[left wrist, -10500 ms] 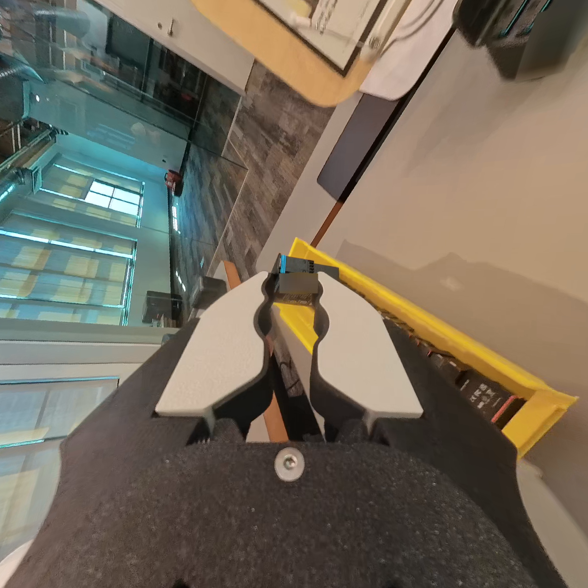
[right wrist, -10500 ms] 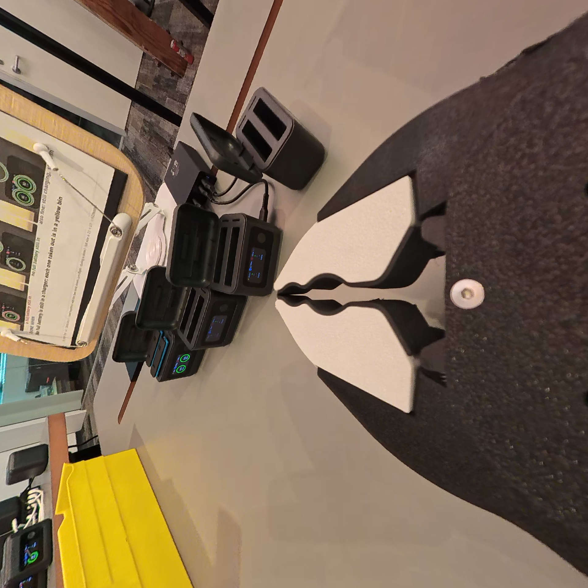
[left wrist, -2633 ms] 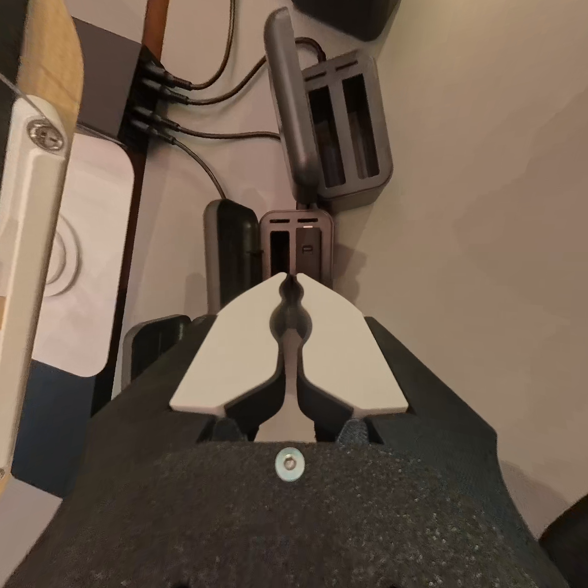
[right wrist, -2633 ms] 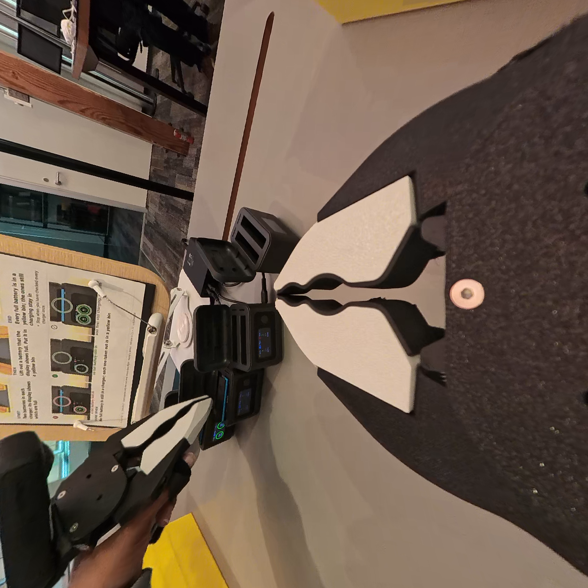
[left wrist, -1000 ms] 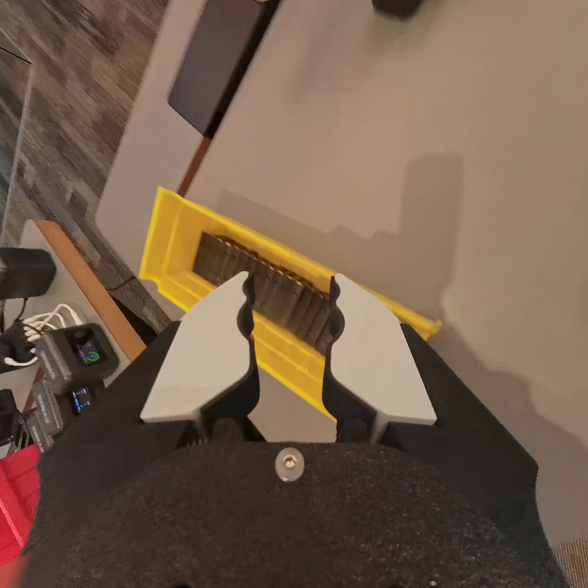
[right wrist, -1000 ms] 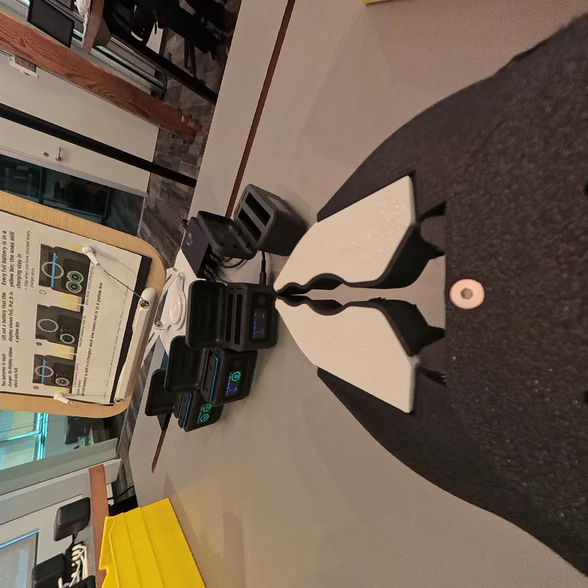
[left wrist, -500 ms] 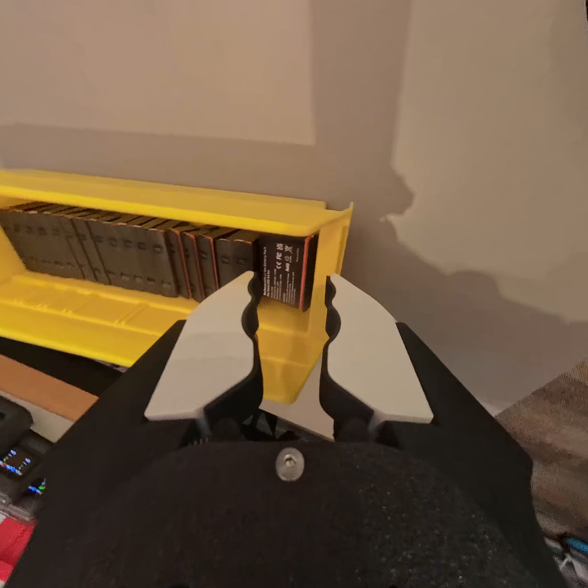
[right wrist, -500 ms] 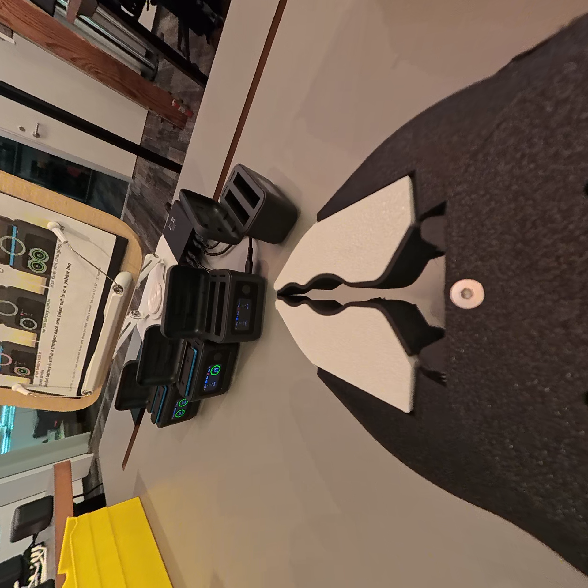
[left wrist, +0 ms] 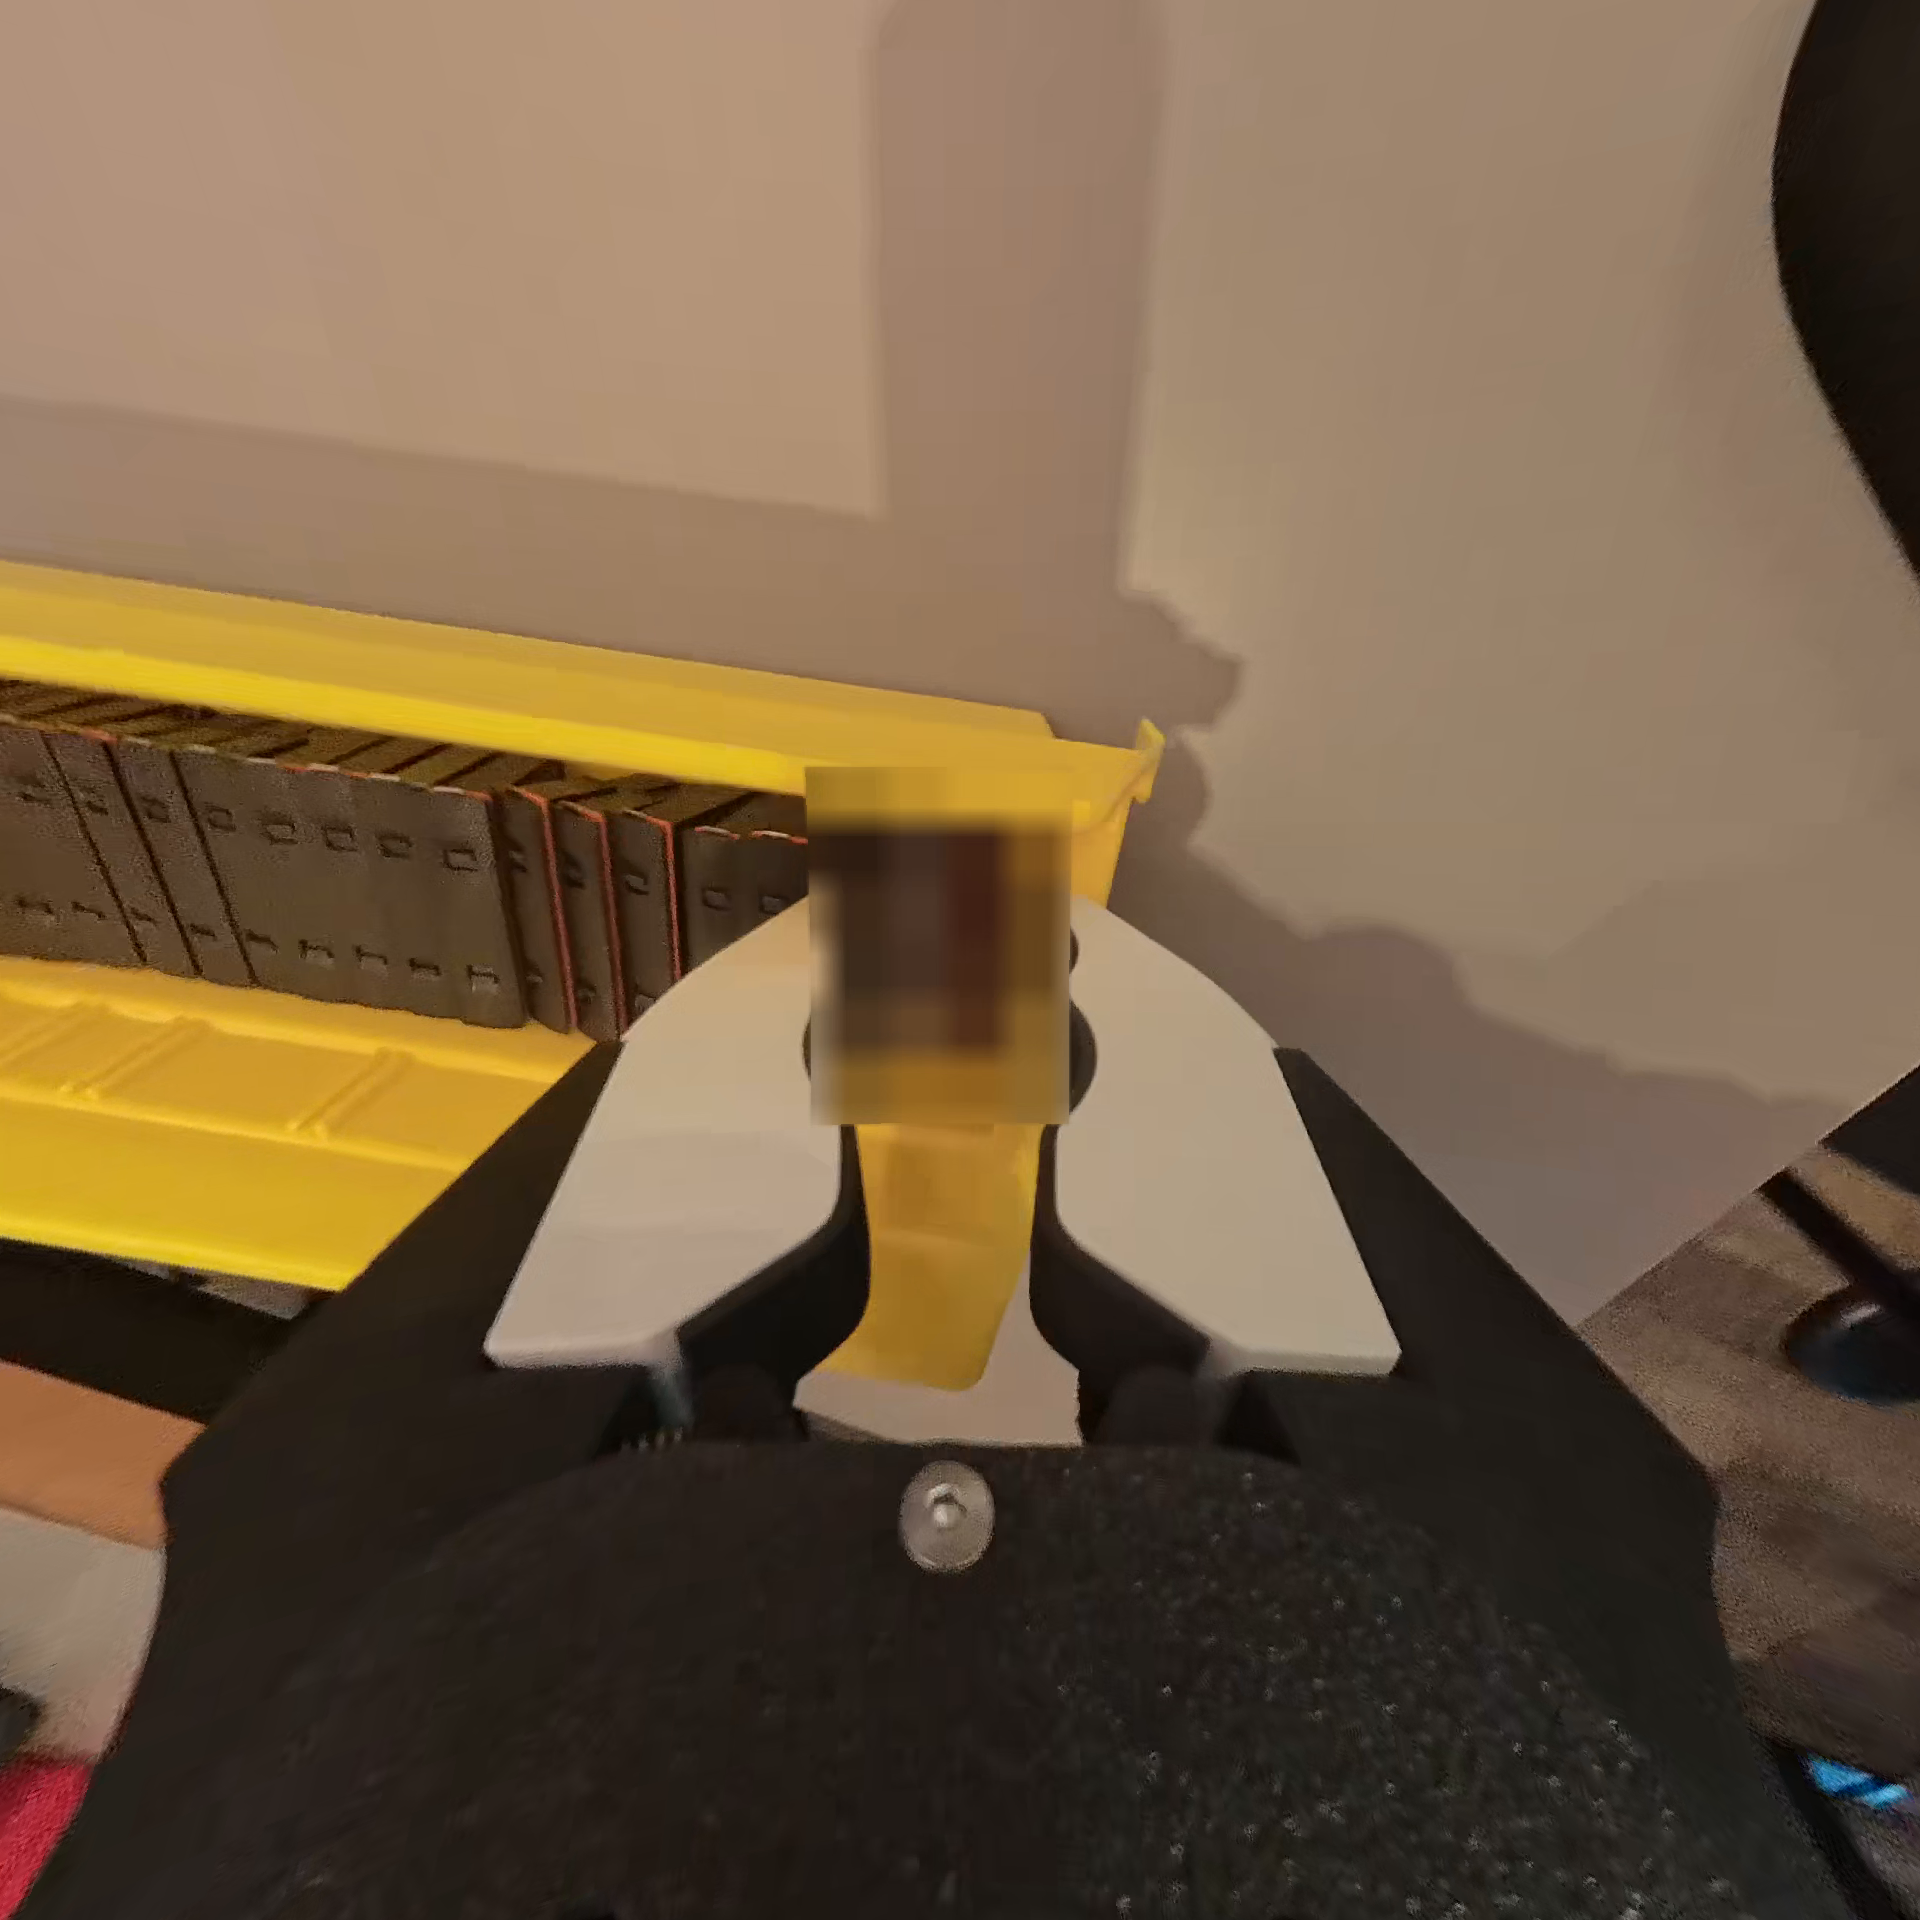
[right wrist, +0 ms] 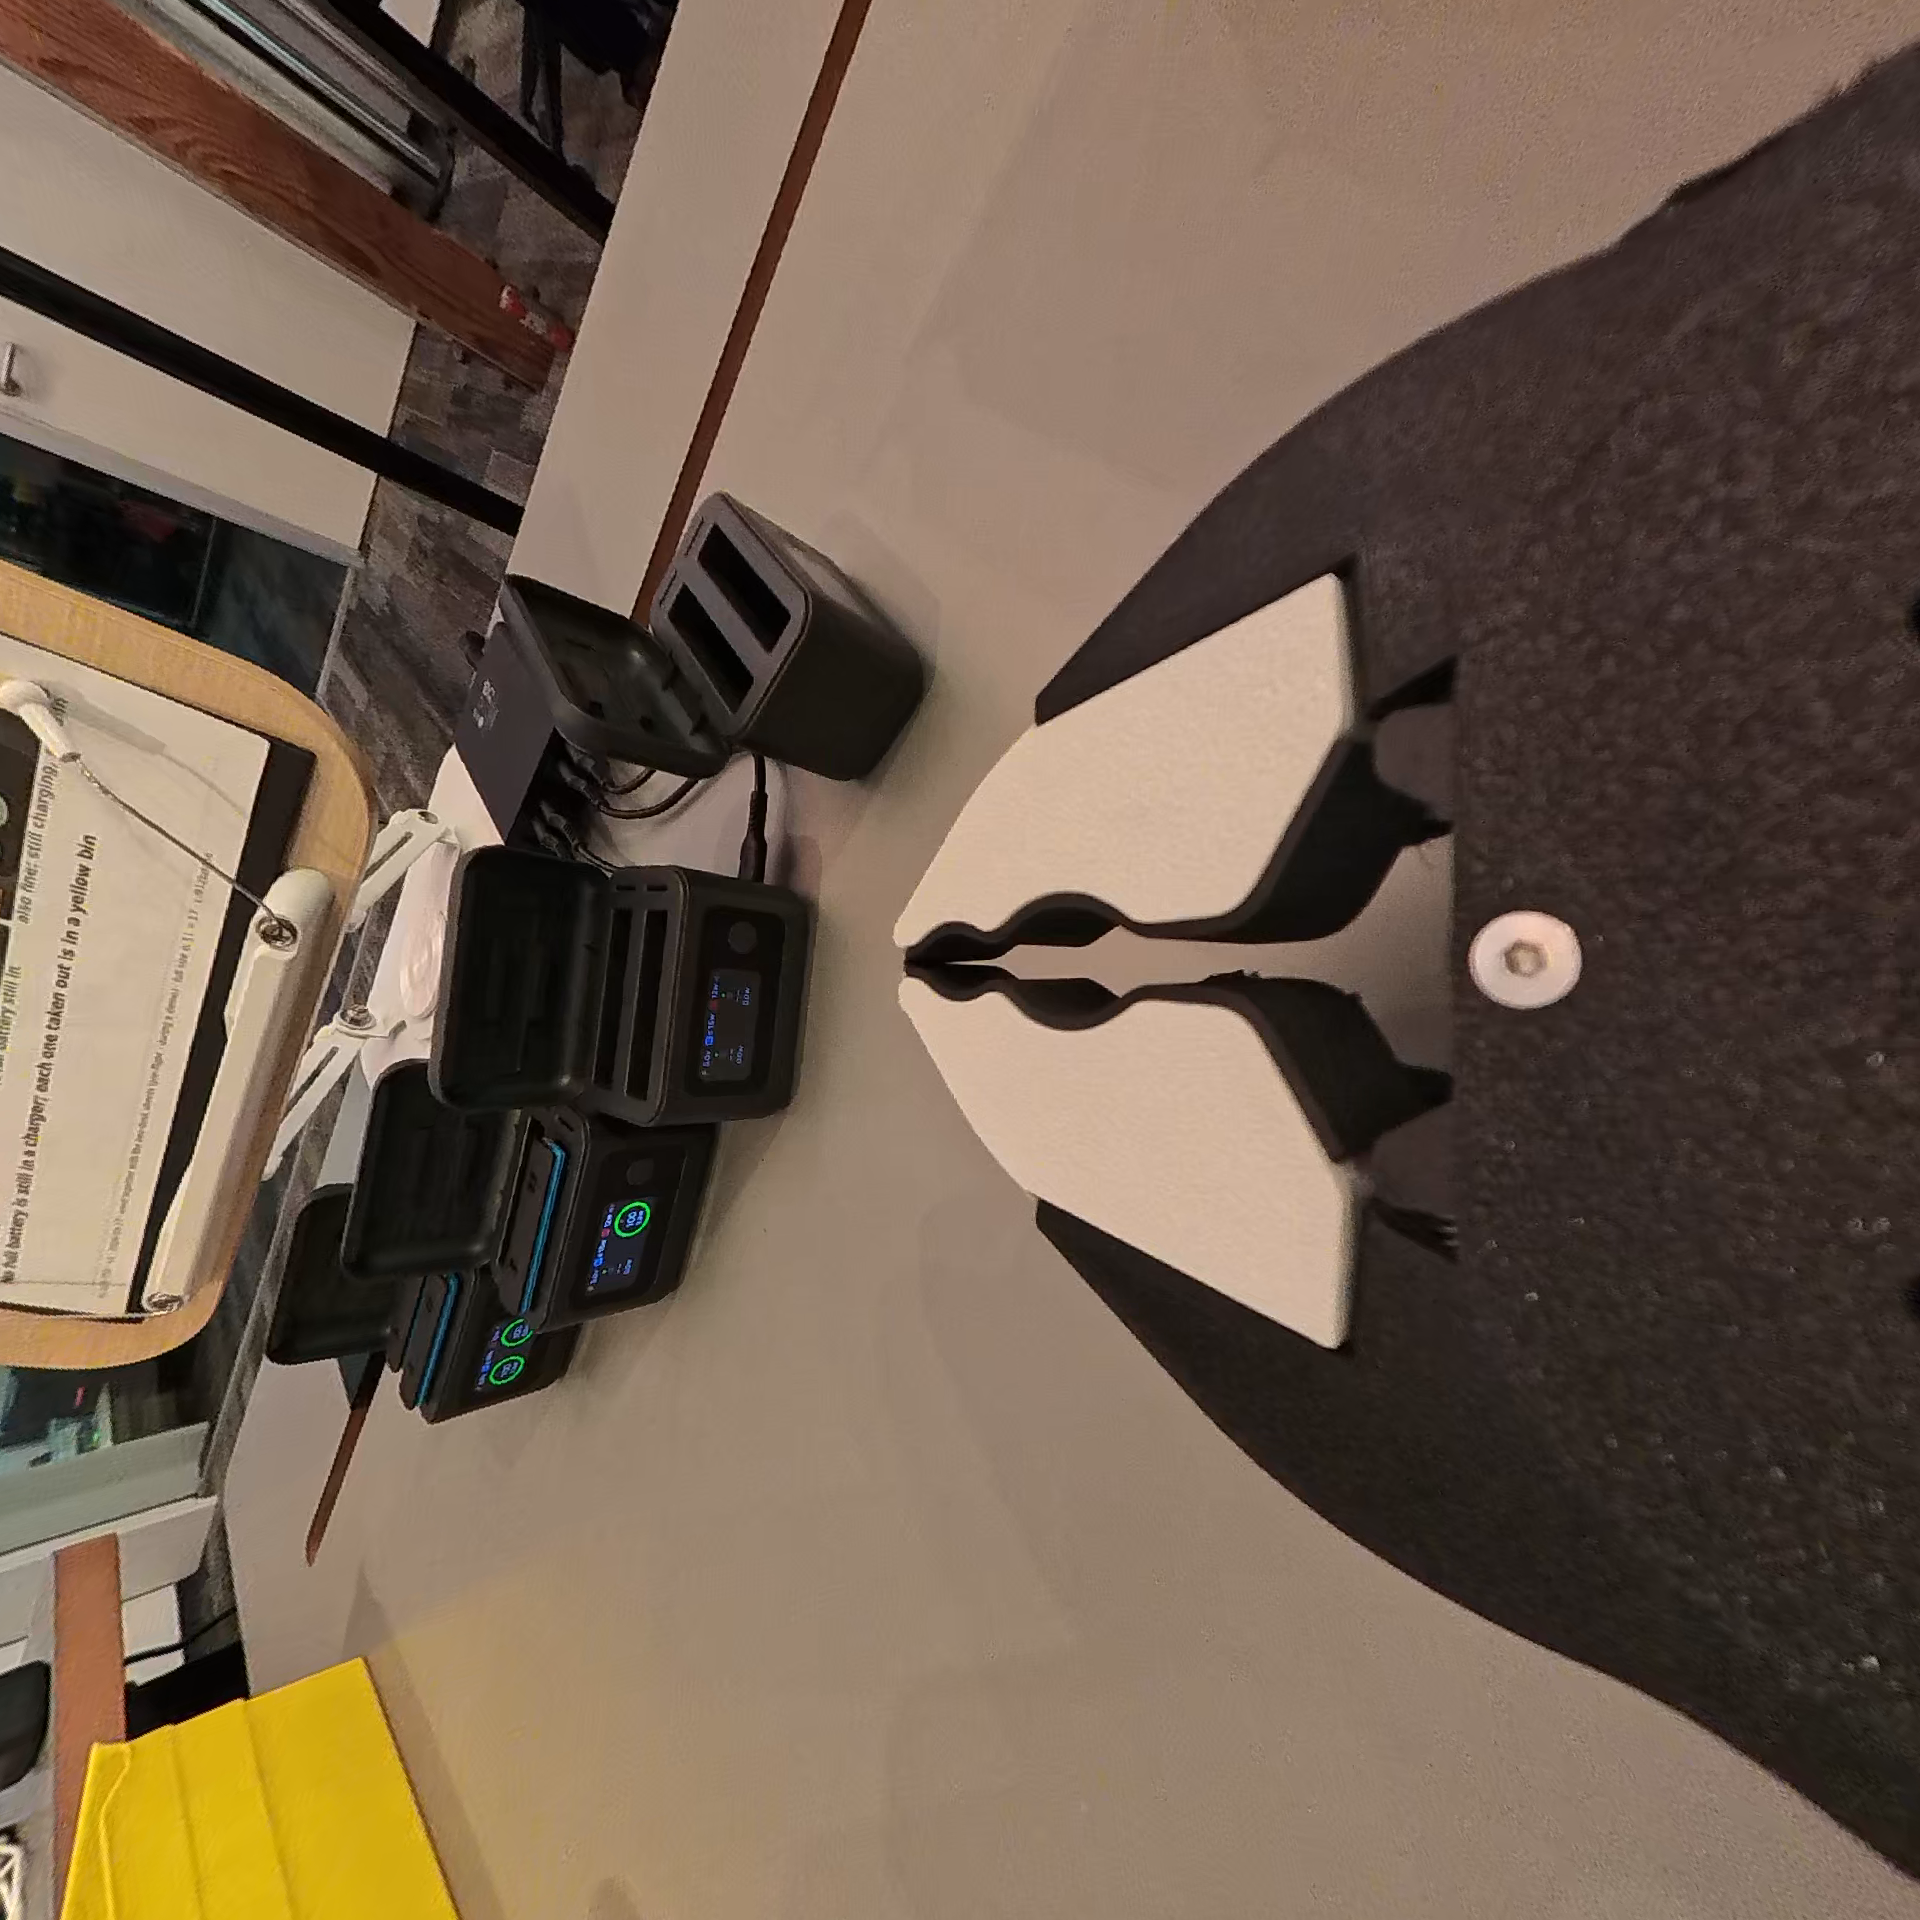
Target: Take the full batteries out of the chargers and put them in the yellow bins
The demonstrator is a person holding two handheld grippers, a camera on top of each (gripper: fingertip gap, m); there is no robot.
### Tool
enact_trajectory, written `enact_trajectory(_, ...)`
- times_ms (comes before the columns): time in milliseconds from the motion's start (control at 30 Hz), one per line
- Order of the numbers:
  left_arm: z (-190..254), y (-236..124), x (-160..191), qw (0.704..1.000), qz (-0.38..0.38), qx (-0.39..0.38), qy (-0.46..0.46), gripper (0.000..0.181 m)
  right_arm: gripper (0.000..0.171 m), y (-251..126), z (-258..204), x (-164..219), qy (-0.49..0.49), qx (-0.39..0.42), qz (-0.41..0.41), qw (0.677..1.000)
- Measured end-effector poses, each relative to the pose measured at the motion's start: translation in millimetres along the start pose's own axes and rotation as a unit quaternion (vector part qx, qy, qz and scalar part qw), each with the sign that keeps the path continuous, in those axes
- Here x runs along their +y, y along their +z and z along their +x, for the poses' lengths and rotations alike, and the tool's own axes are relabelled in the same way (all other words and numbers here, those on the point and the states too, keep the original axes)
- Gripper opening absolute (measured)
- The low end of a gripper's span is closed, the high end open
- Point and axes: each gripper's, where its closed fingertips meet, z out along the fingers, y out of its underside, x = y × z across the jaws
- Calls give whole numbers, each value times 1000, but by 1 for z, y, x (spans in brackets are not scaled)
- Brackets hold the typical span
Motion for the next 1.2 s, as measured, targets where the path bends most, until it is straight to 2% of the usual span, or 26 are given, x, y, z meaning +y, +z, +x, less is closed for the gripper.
enact_trajectory(133,-3,-2,-1,999,28,9,-42,35,0,1,-2,2,-3,-4,-5,1000)
enact_trajectory(333,17,-8,-10,996,73,28,-47,41,0,2,-3,3,-1,-9,-9,1000)
enact_trajectory(433,23,2,-2,999,38,-17,-11,40,0,2,-5,3,-2,-12,-10,1000)
enact_trajectory(500,22,12,7,998,-5,-61,18,34,0,2,-6,3,-4,-13,-11,1000)
enact_trajectory(567,20,18,5,995,-15,-99,30,22,0,3,-7,4,-6,-15,-12,1000)
enact_trajectory(800,20,18,1,990,-37,-133,-32,18,0,2,-7,2,-4,-16,-10,1000)
enact_trajectory(1000,34,20,-38,990,-19,-100,-92,16,0,2,-8,2,-6,-17,-11,1000)
enact_trajectory(1200,38,23,-95,992,-21,-96,-78,16,0,2,-9,2,-5,-21,-12,1000)
